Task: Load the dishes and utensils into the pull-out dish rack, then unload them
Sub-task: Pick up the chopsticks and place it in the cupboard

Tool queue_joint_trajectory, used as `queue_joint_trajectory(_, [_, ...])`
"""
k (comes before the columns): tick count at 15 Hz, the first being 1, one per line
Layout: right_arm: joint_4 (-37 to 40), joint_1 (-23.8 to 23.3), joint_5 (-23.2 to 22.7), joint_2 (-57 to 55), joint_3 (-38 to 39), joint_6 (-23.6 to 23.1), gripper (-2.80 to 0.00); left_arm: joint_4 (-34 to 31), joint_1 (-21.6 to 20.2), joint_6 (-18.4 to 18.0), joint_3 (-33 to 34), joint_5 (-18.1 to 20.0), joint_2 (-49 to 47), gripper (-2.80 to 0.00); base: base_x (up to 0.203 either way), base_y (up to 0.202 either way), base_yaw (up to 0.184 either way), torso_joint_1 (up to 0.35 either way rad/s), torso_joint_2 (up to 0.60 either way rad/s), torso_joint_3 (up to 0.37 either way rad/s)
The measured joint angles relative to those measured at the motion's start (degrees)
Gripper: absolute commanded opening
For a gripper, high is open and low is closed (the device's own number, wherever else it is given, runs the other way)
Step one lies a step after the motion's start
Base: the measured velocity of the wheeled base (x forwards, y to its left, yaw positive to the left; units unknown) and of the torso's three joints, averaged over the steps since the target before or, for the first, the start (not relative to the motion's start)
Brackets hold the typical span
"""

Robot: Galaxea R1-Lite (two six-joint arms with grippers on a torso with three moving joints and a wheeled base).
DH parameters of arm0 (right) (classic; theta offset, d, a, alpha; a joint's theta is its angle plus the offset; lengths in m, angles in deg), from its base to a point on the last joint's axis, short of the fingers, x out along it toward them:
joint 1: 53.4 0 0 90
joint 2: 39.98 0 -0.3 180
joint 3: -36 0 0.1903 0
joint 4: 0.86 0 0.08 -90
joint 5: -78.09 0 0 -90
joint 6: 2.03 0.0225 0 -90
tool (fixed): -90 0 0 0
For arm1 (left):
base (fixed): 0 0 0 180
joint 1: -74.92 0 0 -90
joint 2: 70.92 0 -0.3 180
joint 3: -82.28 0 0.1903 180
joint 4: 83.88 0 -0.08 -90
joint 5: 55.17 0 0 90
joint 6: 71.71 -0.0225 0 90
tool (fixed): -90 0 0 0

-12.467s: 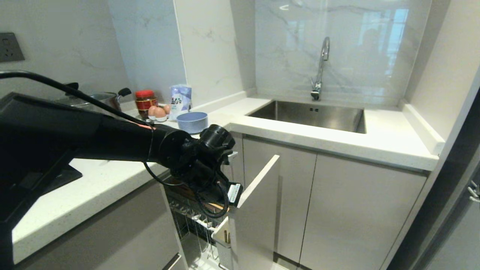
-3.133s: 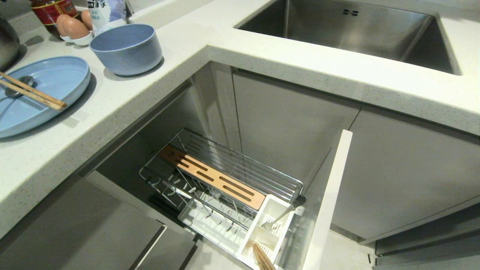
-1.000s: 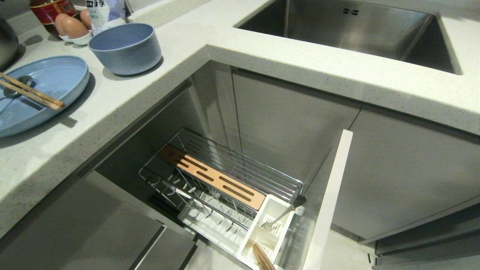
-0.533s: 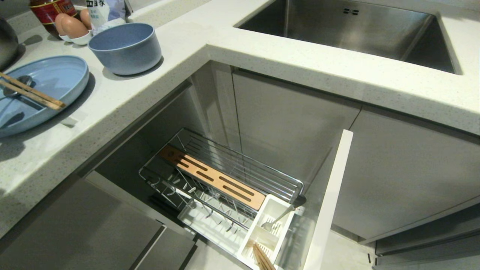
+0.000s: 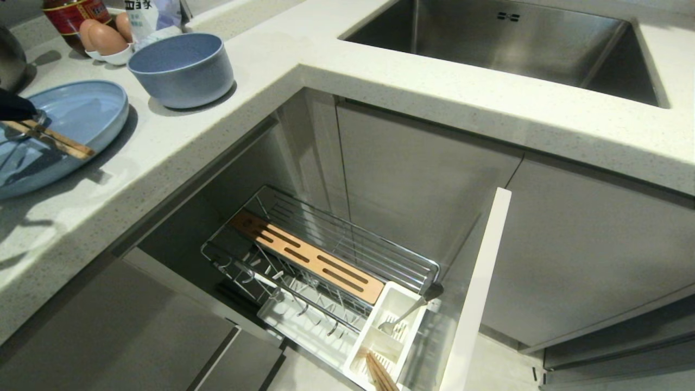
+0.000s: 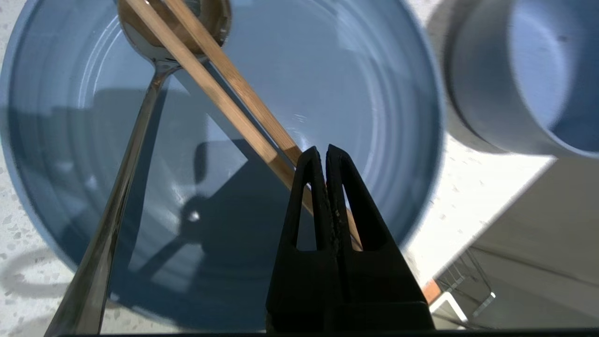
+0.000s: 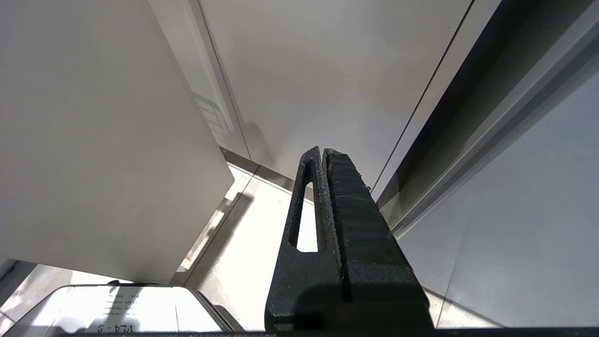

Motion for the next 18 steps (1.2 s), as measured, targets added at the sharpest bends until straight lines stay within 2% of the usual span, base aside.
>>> queue_joint_trajectory(1, [0.0, 0.0, 0.0, 0.0, 0.0, 0.0, -2.8, 0.1, 0.2, 0.2, 0.0, -0.9, -0.5, 0.0, 0.0, 0.0, 0.0, 0.0, 0.0, 0.0])
queue_joint_trajectory(6, [0.0, 0.0, 0.0, 0.0, 0.0, 0.0, -2.8, 0.2, 1.3, 1.7, -0.6, -1.9, -1.5, 0.0, 0.0, 0.0, 0.0, 0.0, 0.0, 0.0])
queue_joint_trajectory(11, [0.0, 0.0, 0.0, 0.0, 0.0, 0.0, -2.8, -0.8, 1.8, 1.7, -0.6, -5.5, -2.2, 0.0, 0.0, 0.0, 0.0, 0.0, 0.0, 0.0])
queue_joint_trajectory(14, [0.0, 0.0, 0.0, 0.0, 0.0, 0.0, -2.8, -1.3, 2.3, 1.9, -0.8, -6.4, -2.6, 0.0, 0.0, 0.0, 0.0, 0.0, 0.0, 0.0])
queue_joint_trajectory(18, [0.0, 0.0, 0.0, 0.0, 0.0, 0.0, -2.8, -1.6, 4.4, 4.4, -1.6, -7.1, -2.1, 0.0, 0.0, 0.0, 0.0, 0.0, 0.0, 0.0])
